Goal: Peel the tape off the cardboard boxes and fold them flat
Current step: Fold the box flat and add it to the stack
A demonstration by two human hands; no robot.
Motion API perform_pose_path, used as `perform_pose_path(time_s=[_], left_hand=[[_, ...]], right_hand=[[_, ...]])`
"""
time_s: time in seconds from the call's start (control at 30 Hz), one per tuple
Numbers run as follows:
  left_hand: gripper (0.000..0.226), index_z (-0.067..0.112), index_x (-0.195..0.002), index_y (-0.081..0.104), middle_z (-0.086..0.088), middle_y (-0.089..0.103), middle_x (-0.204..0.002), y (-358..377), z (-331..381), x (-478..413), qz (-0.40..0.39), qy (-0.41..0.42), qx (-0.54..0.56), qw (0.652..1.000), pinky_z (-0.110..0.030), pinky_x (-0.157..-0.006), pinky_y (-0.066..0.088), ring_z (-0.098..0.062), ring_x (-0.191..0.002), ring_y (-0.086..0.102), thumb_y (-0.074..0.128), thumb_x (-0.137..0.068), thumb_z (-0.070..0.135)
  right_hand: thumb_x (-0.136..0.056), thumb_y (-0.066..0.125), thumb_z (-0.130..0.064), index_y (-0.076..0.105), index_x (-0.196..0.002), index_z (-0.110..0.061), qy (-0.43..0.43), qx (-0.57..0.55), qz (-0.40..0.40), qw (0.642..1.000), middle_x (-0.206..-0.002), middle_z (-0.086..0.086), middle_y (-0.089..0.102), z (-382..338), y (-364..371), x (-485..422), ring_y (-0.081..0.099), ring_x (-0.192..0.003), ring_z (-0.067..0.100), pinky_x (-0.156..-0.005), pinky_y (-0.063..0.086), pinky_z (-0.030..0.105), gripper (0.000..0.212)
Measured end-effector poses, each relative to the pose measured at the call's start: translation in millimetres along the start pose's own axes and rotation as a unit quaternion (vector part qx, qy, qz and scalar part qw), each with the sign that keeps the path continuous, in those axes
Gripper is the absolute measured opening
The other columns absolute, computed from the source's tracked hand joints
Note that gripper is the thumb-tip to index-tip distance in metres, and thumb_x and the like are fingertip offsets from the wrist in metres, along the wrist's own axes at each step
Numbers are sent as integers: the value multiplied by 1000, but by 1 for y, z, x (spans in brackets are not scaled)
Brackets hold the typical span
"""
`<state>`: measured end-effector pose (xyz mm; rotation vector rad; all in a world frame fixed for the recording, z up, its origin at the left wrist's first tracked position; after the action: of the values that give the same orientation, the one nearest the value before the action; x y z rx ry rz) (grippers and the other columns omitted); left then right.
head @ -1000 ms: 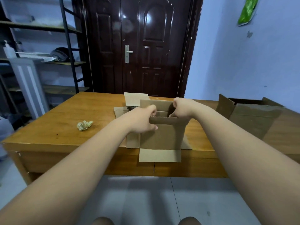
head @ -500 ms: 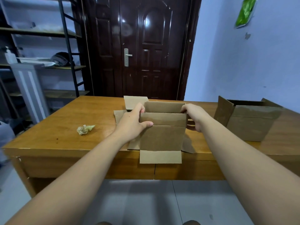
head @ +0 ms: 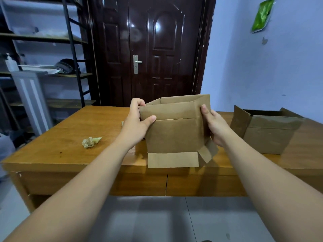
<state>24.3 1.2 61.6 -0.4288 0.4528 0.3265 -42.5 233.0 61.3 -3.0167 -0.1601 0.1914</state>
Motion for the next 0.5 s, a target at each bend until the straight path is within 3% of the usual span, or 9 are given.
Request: perform_pose_path(time_s=[0.07,0.13,0.17,0.27,0.33,0.4,0.5], left_hand=[[39,43,-107,35,3,57,-108,-2,2,-3,4,-6,49,999,-47,-88,52,-19,-102,58,61,-91,18],[54,39,-131,30,4,61,-109,-5,6,-2,-3,-20,146,989,-25,-75,56,-8,-98,61,59,-93,14],[64,37,-140,25,4,63,-111,-7,6,-1,-14,-32,203,979,-20,-70,55,-6,-97,63,60,-92,15],[90,30,-145,28,1,59,-126,0,1,5,-127,-86,255,955,-29,-80,54,-11,-107,60,75,-70,44],[114,24,-140,34,-2,57,-128,13,-5,14,-204,-127,218,946,-36,-94,51,-17,-113,58,85,-44,60],[105,21,-138,38,-5,59,-128,23,-13,19,-195,-165,241,936,-38,-96,49,-21,-114,59,87,-51,51],[53,18,-126,52,-7,66,-110,26,-19,23,-118,-259,301,910,-36,-77,50,-23,-98,62,71,-78,33]], right_hand=[[-56,70,-64,55,-122,-23,15,-22,-43,999,-119,-3,60,2,0,2,53,-112,21,-106,38,49,79],[-61,69,-52,58,-110,-23,8,-29,-71,997,-113,-1,63,2,0,3,55,-111,23,-104,40,50,58],[-62,69,-53,59,-109,-21,0,-33,-70,997,-113,1,64,1,-1,3,56,-112,24,-103,41,50,58],[-57,66,-67,66,-109,-18,-12,-72,-49,996,-109,3,71,-4,0,1,63,-108,25,-99,45,46,71],[-67,60,-69,68,-100,-18,-5,-74,-25,997,-97,2,74,-10,2,-1,67,-97,22,-89,51,40,61],[-83,52,-65,67,-98,-18,4,-25,-4,1000,-94,0,73,-11,3,-3,66,-90,18,-77,51,33,52],[-90,45,-62,58,-109,-21,-17,82,8,996,-106,-5,63,-5,-1,-7,58,-92,11,-72,43,28,47]])
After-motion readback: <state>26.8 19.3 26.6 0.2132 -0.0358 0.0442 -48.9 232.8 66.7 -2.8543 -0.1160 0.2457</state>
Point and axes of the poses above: each hand's wrist, its own x-axis away from the middle knuckle, its own y-axis out of the palm, z = x × y, the point moved 3 cm from there along -x, towards the middle knuckle
